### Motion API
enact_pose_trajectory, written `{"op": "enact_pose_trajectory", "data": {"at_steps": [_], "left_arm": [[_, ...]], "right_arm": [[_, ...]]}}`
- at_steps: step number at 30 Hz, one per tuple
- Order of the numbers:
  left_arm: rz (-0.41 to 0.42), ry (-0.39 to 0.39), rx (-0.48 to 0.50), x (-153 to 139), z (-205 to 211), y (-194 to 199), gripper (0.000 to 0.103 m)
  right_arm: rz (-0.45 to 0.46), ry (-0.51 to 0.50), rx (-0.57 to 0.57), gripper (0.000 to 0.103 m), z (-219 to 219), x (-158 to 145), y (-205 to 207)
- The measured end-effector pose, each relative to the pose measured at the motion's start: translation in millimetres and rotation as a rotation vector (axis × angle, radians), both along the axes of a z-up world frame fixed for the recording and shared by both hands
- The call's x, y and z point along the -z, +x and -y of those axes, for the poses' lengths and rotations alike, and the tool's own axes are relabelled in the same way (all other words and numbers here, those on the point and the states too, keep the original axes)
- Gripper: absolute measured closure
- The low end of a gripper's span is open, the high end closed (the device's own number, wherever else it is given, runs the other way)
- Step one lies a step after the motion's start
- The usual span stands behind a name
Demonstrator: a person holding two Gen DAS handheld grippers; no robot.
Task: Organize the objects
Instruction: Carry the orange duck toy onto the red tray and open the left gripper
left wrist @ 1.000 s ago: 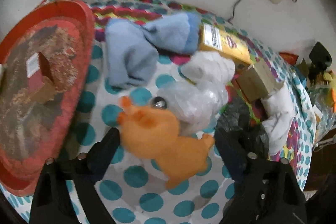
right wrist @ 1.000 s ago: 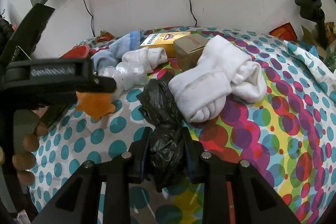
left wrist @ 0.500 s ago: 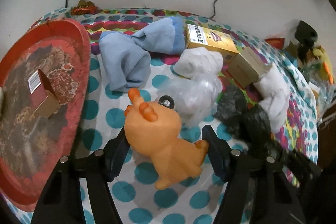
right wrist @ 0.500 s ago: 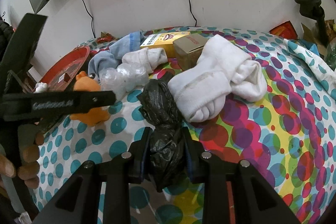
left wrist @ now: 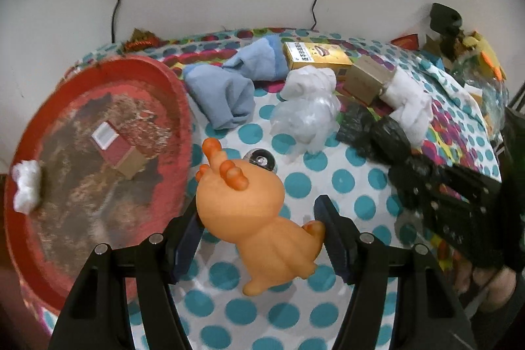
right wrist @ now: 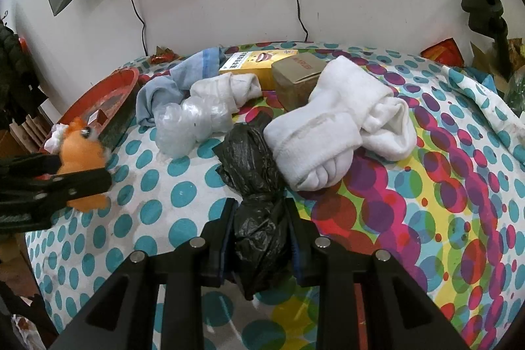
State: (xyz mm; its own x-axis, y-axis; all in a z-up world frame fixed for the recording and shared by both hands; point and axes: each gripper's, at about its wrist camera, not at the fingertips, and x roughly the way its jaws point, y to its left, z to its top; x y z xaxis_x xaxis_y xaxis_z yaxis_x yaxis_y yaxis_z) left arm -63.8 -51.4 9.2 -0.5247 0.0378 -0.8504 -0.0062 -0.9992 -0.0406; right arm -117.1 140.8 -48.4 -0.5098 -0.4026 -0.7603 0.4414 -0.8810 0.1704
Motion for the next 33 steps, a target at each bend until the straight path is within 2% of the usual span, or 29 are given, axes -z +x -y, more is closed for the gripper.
{"op": "enact_pose_trajectory", "data": {"at_steps": [4, 13, 21, 33], "left_arm": [[-0.016, -0.037, -0.010, -10, 11, 10, 0.039], [-0.025, -0.088, -0.140, -20, 74, 19, 0.039], [0.005, -0.128, -0.259, -8, 129, 22, 0.039], [0.051, -0.179, -0.376, 10, 196, 13, 0.038]], "right_arm": [[-0.004, 0.010, 0.000, 0.075, 1, 0, 0], [-0.014, 0.037, 0.000, 0.075, 5, -2, 2], [-0.019, 0.049, -0.001, 0.075, 7, -2, 2], [-0.031, 0.080, -0.002, 0.075, 10, -2, 3]]}}
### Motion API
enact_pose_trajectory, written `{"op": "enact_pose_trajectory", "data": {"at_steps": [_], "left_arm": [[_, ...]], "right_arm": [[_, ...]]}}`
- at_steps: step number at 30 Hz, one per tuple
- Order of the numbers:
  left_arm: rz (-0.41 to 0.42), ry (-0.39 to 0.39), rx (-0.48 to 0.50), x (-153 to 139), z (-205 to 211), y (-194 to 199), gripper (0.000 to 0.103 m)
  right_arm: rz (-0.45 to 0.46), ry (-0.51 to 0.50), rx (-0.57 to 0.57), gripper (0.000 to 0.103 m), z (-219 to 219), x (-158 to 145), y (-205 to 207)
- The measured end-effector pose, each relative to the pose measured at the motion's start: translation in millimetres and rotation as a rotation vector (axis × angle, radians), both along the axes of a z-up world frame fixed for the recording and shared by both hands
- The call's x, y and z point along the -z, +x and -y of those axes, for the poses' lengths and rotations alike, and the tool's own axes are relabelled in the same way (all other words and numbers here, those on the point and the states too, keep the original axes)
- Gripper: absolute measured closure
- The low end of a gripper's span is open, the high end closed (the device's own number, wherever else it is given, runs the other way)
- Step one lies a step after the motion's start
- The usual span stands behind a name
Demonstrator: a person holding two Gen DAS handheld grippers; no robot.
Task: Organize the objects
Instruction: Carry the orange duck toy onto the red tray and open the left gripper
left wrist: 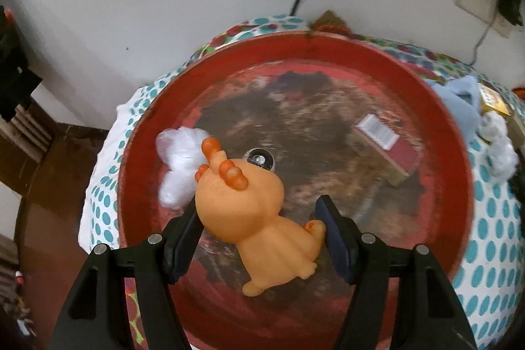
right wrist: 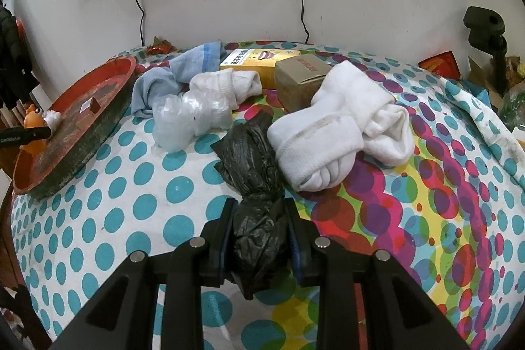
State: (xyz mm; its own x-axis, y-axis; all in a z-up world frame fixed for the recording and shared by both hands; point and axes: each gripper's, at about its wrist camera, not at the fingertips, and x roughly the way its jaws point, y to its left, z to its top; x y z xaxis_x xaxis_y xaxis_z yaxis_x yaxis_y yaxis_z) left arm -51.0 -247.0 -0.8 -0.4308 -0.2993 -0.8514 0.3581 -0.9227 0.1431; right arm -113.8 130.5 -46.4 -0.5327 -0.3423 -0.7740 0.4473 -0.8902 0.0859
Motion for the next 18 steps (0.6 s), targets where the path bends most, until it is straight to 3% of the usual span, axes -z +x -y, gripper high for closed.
{"op": "enact_pose_trajectory", "data": {"at_steps": [9, 18], "left_arm": [[0.030, -0.053, -0.052, 16, 31, -6, 0.036], [0.024, -0.080, -0.040, 21, 38, -6, 0.030]], "right_arm": [[-0.011, 0.026, -0.002, 0.075, 3, 0, 1], [-0.020, 0.047, -0.004, 0.075, 5, 1, 3]]}}
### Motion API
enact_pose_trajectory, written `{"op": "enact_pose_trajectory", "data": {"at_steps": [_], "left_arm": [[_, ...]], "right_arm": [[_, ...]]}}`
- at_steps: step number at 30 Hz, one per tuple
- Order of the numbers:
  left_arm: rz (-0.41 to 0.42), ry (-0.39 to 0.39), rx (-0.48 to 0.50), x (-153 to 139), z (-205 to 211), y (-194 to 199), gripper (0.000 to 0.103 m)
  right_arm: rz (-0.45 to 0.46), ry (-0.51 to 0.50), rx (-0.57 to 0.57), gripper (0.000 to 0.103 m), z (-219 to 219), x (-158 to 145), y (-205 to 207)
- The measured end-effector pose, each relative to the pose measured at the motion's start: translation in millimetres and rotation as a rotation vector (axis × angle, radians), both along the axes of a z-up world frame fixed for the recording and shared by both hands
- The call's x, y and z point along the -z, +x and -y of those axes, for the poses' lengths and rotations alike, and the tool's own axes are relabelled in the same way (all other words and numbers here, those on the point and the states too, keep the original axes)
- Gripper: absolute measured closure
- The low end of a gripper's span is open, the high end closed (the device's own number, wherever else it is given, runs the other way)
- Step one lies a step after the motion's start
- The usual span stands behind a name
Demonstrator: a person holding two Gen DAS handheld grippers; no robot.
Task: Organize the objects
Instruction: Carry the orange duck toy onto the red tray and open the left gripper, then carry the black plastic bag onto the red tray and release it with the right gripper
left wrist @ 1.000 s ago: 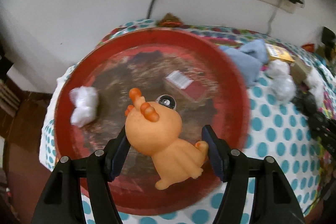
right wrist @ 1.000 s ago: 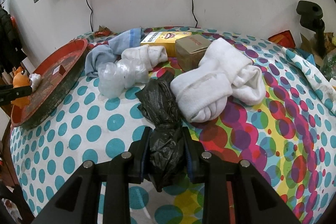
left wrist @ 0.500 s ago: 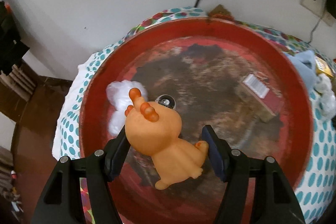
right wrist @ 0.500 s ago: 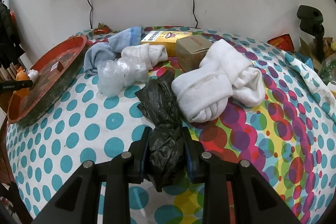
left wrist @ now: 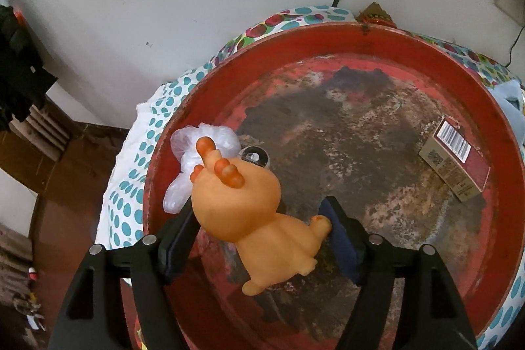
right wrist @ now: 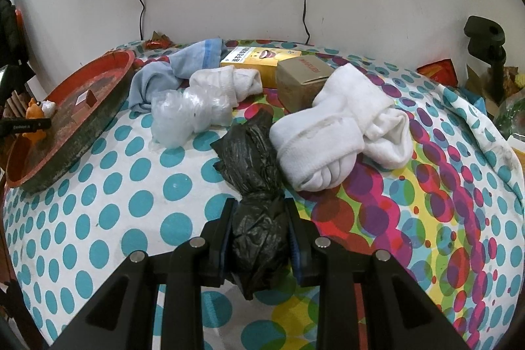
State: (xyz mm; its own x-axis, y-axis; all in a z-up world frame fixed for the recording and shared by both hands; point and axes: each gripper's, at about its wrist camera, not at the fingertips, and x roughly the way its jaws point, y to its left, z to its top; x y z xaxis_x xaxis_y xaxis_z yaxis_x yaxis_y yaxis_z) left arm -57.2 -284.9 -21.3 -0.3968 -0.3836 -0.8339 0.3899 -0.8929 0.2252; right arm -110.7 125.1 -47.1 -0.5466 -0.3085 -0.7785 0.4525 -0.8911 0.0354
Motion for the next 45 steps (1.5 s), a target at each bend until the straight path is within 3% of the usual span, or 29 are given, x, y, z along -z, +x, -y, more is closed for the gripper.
{"op": "enact_pose_trajectory", "data": {"at_steps": [10, 14, 18, 23, 32, 37, 45], "left_arm": [[-0.025, 0.005, 0.032, -5, -5, 7, 0.028], [-0.076, -0.015, 0.052, -17, -11, 16, 0.016], [-0.143, 0.042, 0.038, -31, -7, 28, 0.010], [-0.199, 0.081, -0.004, -39, 0, 48, 0.008], [-0.225, 0.027, -0.004, -34, -5, 68, 0.007], [-0.231, -0.001, 0.023, -31, -8, 71, 0.006], [-0.247, 0.018, 0.011, -31, 2, 76, 0.006]], "right_arm": [[-0.013, 0.034, -0.007, 0.073, 5, 1, 2], [-0.020, 0.051, -0.008, 0.073, 8, 1, 3], [-0.022, 0.054, -0.004, 0.075, 9, 1, 4], [0.008, 0.036, 0.025, 0.078, 9, -1, 5], [0.039, 0.001, 0.037, 0.079, 21, -15, 30], [0.029, -0.004, 0.003, 0.079, 42, -29, 46], [0.002, -0.045, -0.035, 0.079, 85, -46, 55]]}}
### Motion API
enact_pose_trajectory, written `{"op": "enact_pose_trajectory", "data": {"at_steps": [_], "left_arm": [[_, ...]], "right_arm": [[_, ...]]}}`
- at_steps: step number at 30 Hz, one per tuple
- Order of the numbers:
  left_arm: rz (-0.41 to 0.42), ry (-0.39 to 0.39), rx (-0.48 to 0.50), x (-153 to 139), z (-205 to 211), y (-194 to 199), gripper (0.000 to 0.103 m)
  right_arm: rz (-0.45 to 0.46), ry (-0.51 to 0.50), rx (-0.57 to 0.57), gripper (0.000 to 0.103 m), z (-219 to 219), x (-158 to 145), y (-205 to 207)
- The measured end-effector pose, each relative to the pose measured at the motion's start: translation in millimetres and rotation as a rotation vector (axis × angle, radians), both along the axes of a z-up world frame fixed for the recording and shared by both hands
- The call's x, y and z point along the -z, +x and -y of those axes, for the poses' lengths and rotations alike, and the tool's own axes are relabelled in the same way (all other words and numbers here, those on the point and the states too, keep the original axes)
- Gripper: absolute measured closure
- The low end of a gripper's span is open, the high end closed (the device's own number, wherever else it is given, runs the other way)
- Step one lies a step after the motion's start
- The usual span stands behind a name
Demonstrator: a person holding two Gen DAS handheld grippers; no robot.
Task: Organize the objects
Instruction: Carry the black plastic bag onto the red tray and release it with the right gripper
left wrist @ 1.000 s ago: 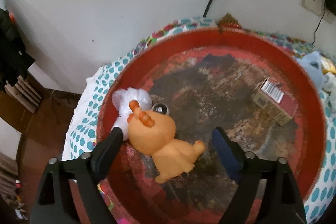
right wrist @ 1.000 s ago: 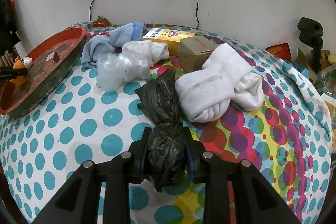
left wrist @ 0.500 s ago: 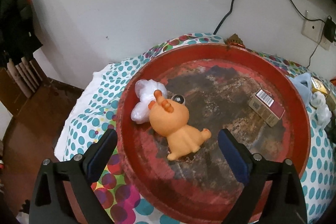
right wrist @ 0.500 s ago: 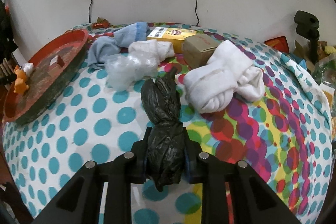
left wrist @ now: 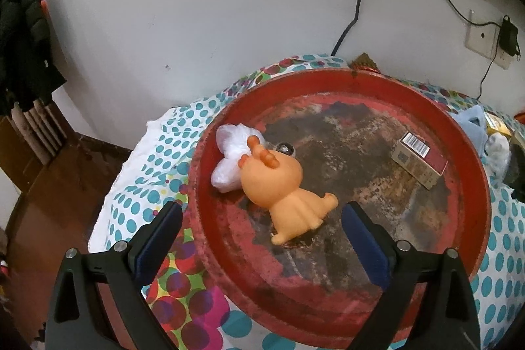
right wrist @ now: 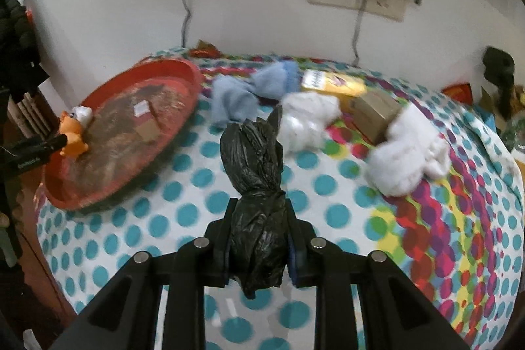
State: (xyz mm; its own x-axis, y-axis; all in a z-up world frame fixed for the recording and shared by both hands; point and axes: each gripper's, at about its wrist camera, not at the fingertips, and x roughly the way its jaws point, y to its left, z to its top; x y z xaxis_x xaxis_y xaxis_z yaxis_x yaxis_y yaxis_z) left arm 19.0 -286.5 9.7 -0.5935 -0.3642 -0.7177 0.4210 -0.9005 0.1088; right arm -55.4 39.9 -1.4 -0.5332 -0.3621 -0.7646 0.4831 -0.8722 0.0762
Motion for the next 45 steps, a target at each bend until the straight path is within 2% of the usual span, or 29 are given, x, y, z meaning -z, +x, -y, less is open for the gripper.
{"op": "enact_pose_trajectory", "data": {"at_steps": [11, 14, 20, 28, 33, 37, 40, 45], "left_arm": [[-0.024, 0.019, -0.028, -6, 19, 8, 0.006], [-0.032, 0.029, -0.040, -8, 27, 12, 0.006], [-0.046, 0.063, -0.073, -9, 43, 18, 0.006], [-0.043, 0.064, -0.075, -7, 45, 19, 0.006], [-0.043, 0.060, -0.067, -6, 43, 17, 0.006], [-0.040, 0.057, -0.062, -5, 40, 16, 0.006], [-0.039, 0.043, -0.054, -5, 35, 15, 0.006], [-0.035, 0.021, -0.039, -5, 29, 13, 0.006]], "right_arm": [[-0.008, -0.050, -0.133, 0.079, 89, -21, 4], [-0.004, -0.033, -0.185, 0.079, 120, -15, 7], [0.064, -0.007, -0.236, 0.079, 168, 10, 1], [0.098, 0.031, -0.242, 0.079, 209, 28, -17], [0.105, 0.049, -0.238, 0.074, 211, 35, -20], [0.100, 0.032, -0.226, 0.061, 196, 29, -19], [0.090, 0.000, -0.220, 0.051, 176, 18, -16], [0.054, -0.019, -0.161, 0.049, 131, 1, -12]]}}
